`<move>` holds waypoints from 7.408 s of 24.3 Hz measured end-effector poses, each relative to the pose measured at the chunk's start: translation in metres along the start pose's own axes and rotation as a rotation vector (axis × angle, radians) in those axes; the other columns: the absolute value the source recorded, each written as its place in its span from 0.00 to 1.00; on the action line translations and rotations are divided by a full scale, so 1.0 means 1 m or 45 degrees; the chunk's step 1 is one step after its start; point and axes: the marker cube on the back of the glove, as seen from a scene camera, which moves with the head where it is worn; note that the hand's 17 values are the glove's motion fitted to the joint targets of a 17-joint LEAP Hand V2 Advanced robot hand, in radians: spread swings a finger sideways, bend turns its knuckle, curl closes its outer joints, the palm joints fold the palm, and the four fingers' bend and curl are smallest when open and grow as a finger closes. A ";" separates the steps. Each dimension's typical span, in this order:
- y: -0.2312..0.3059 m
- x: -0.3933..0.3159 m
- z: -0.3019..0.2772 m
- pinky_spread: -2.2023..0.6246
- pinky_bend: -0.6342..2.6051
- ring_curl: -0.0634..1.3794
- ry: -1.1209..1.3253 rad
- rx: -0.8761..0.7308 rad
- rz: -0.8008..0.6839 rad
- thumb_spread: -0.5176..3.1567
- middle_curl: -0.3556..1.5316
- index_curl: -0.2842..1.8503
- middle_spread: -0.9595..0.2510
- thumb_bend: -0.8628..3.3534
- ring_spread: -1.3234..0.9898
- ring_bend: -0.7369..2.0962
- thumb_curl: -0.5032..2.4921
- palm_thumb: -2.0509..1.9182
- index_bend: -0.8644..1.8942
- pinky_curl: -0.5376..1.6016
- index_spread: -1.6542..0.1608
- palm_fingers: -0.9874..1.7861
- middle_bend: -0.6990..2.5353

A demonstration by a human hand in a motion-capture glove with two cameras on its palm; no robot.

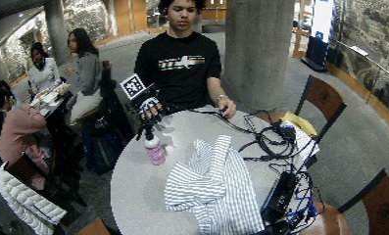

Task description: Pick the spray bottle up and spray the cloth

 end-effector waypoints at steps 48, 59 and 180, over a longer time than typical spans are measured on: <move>-0.114 0.093 0.045 0.84 0.34 0.29 -1.069 0.332 0.572 0.38 0.39 0.23 0.81 0.21 0.58 0.40 0.31 0.77 0.35 0.43 0.74 0.58 0.27; -0.112 0.096 0.042 0.77 0.32 0.32 -1.126 0.571 0.598 0.32 0.42 0.28 0.73 0.22 0.54 0.43 0.34 0.82 0.40 0.41 0.78 0.78 0.30; -0.240 -0.006 0.094 0.74 0.34 0.35 -1.562 -0.166 0.451 0.24 0.45 0.28 0.74 0.20 0.53 0.46 0.36 0.78 0.36 0.44 0.82 0.78 0.32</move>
